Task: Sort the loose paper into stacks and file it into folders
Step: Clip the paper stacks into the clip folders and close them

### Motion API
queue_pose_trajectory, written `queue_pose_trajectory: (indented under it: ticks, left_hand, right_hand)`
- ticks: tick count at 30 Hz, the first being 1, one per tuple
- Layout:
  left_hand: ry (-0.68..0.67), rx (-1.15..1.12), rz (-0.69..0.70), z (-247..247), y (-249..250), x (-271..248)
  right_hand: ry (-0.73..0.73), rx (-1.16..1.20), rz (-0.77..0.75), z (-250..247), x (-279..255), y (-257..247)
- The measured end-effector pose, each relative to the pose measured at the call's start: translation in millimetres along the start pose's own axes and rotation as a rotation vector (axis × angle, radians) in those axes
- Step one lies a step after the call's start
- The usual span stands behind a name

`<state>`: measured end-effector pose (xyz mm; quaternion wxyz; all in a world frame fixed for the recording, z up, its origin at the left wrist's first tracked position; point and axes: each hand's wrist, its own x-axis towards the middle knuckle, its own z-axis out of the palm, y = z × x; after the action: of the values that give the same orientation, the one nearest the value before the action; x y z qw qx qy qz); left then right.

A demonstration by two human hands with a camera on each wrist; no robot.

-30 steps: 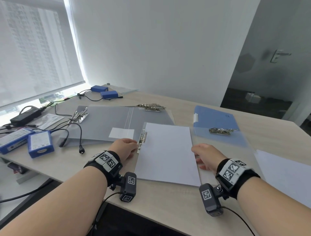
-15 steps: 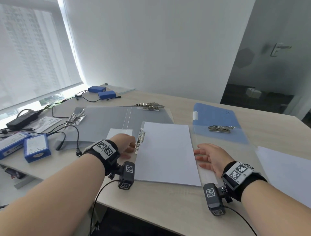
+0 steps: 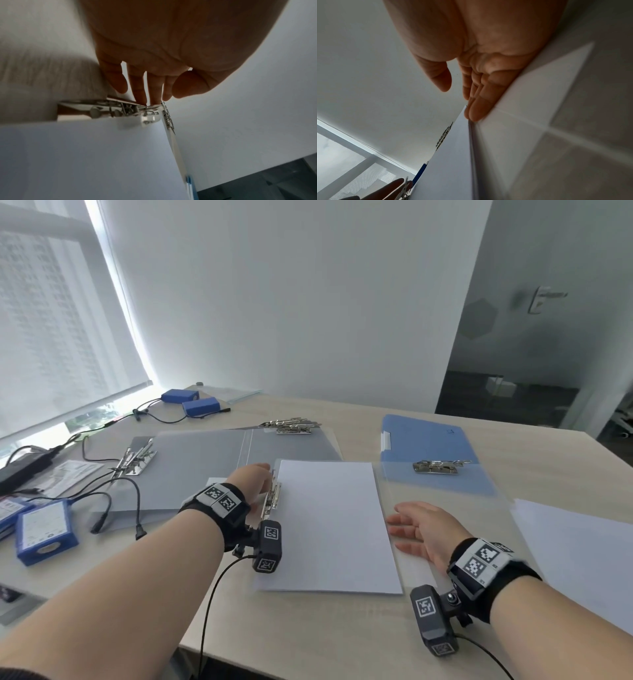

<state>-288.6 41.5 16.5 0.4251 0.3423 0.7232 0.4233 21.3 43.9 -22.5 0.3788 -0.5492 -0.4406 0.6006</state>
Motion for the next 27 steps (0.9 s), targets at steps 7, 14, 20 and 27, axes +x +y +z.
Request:
queue_pose_trajectory:
  ticks: [7,14,20,27]
  left_hand:
    - [0.021,-0.168,0.077,-20,-19,-13]
    - [0.018,-0.079,-0.005,-23,-41,-19]
    - [0.012,-0.084,-0.038,-20,-44,-18]
    - [-0.057,0.054,-0.025,-28,-47,-14]
  right_hand:
    - [-0.004,0.003,0.000,1,0,1]
    - [-0.005,0.008,0.000,-1,-1,0]
    - [-0.009,0.019,0.002,-1,-1,-1]
    - [-0.008,0.015,0.003,-2,2,0]
